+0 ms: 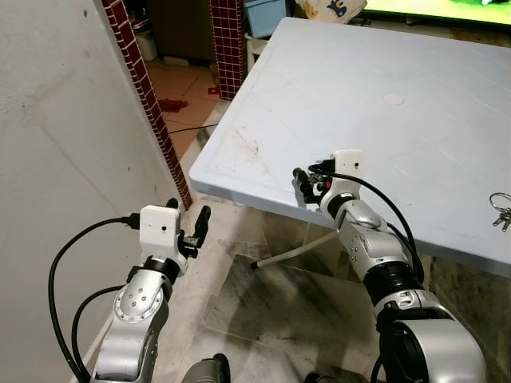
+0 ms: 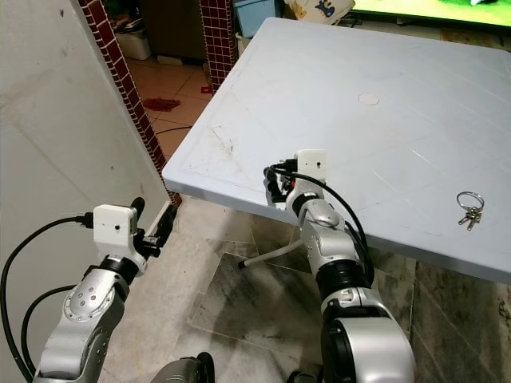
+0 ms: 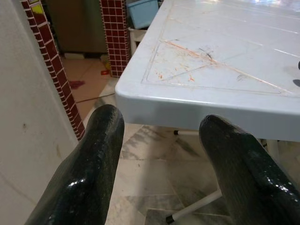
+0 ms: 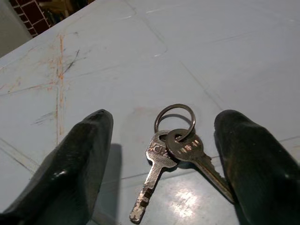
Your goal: Hang keys on a hook
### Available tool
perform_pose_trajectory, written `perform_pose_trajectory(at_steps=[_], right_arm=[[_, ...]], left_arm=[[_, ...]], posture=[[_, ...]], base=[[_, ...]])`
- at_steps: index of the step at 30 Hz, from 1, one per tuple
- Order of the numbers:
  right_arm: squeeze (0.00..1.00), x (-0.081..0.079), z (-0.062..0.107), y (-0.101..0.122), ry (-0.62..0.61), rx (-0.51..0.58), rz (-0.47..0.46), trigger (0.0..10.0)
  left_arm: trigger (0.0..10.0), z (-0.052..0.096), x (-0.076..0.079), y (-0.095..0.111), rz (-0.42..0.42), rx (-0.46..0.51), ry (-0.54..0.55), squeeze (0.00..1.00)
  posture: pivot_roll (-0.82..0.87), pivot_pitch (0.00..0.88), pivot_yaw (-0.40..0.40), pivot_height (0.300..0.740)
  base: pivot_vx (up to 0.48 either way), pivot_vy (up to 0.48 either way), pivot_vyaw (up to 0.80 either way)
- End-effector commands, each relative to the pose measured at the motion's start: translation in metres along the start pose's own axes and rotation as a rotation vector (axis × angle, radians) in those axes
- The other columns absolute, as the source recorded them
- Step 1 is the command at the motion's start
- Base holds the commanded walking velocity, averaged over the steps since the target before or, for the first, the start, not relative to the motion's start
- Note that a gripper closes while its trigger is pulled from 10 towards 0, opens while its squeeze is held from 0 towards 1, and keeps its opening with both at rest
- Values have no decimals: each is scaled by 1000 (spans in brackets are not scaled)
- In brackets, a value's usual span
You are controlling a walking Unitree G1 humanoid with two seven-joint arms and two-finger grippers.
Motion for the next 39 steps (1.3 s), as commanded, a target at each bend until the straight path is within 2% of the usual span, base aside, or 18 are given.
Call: perform_pose_trajectory(at_steps=[1,2,4,5,8,9,10,11,15,18,19,20,30,39], right_arm=[[0,1,-2,3,0,6,-13,0],[0,2,-2,2,-1,3,-11,0],[0,3,-3,2,-3,-1,-9,1059],[0,3,-3,2,-5,-3,-7,2745],[0,5,-4,2,-8,-7,-1,3176],[0,6,-4,2,-9,-8,0,4235],[0,6,-4,2,-10,-9,0,4235],[0,7,-4,2,-10,-9,0,4745],[0,7,-5,3,-1,-11,-11,4824],[0,6,-6,3,9,-11,-14,4314],[0,6,-6,3,13,-12,-16,275],[0,6,-6,3,13,-13,-17,0],[0,8,-6,0,22,-32,-40,0],[0,1,-8,1,54,-37,-47,0]], left_arm=[[10000,3,-2,1,-15,-4,5,0],[10000,3,-2,1,-16,-4,4,0],[10000,4,-2,1,-16,-4,5,0],[10000,4,-2,1,-17,-5,5,0],[10000,5,-2,1,-18,-6,5,0],[10000,5,-2,1,-18,-6,5,0],[10000,5,-2,1,-19,-7,5,0],[10000,5,-2,1,-19,-7,5,0],[10000,6,-3,1,-20,-10,5,0],[10000,6,-2,1,-20,-11,6,0],[10000,7,-2,1,-20,-12,6,0],[10000,7,-3,1,-20,-12,6,0],[10000,12,-4,-2,4,-35,-7,0],[10000,14,-4,-2,5,-39,-5,0]], posture=[[141,150,68,740],[142,151,69,740],[143,151,69,740],[143,152,70,740],[145,152,71,740],[146,155,72,740],[147,154,73,740],[147,155,72,740],[150,159,73,740],[151,160,73,740],[152,161,73,740],[152,161,72,740],[161,165,68,740],[175,167,66,740]], base=[[0,0,0],[0,0,0],[0,0,0],[0,0,0],[0,0,0],[0,0,0],[0,0,0],[0,0,0],[0,0,0],[0,0,0],[0,0,0],[0,0,0],[0,0,0],[0,0,0]])
Point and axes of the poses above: a point about 5 cm out from each wrist's last joint towards the gripper, its own z axis pointing back from the gripper into the wrist, its own y axis along the axis of the wrist's last joint, x = y × z, the point moved 1 cm from there along -z, pointing out of the wrist towards the gripper, and after that the axes turned 11 degrees about z, right-handed, at the moved point
